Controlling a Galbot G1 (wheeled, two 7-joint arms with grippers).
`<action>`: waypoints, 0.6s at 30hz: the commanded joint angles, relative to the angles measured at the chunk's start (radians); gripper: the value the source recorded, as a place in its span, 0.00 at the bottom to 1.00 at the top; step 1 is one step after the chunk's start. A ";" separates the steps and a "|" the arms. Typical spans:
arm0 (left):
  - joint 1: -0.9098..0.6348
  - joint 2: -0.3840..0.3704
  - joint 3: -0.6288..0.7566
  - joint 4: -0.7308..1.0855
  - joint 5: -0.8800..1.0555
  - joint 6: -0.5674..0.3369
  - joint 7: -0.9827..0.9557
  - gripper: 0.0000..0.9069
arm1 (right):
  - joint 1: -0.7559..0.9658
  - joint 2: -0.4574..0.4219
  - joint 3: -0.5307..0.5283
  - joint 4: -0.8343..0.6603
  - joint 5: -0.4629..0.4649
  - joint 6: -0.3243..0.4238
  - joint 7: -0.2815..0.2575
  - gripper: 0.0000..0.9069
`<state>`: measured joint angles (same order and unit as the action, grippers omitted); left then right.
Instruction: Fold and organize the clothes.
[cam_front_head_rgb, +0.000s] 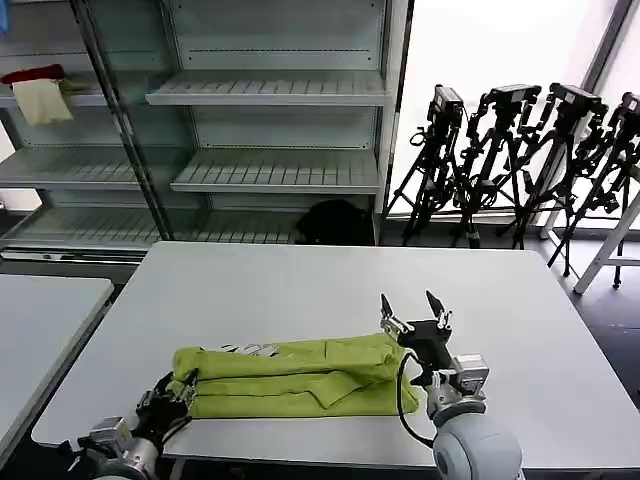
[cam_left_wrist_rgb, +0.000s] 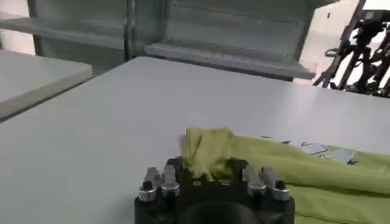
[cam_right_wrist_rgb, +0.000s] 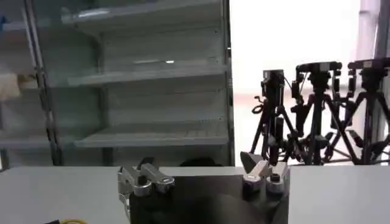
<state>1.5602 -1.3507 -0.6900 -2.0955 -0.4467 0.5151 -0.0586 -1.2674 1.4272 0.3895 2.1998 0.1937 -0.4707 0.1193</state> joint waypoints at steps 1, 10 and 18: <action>0.007 -0.010 0.017 -0.005 -0.017 0.016 -0.003 0.01 | 0.006 0.001 0.004 0.003 0.013 0.000 0.002 1.00; -0.010 -0.021 0.014 -0.009 0.051 -0.085 0.013 0.00 | -0.001 -0.006 0.008 -0.001 0.013 -0.002 0.002 1.00; -0.023 0.028 -0.166 -0.013 0.230 -0.154 0.140 0.00 | 0.009 -0.010 0.020 -0.020 0.015 -0.001 0.002 1.00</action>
<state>1.5411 -1.3464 -0.7327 -2.1045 -0.3407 0.4247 -0.0014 -1.2574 1.4168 0.4092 2.1801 0.2071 -0.4713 0.1212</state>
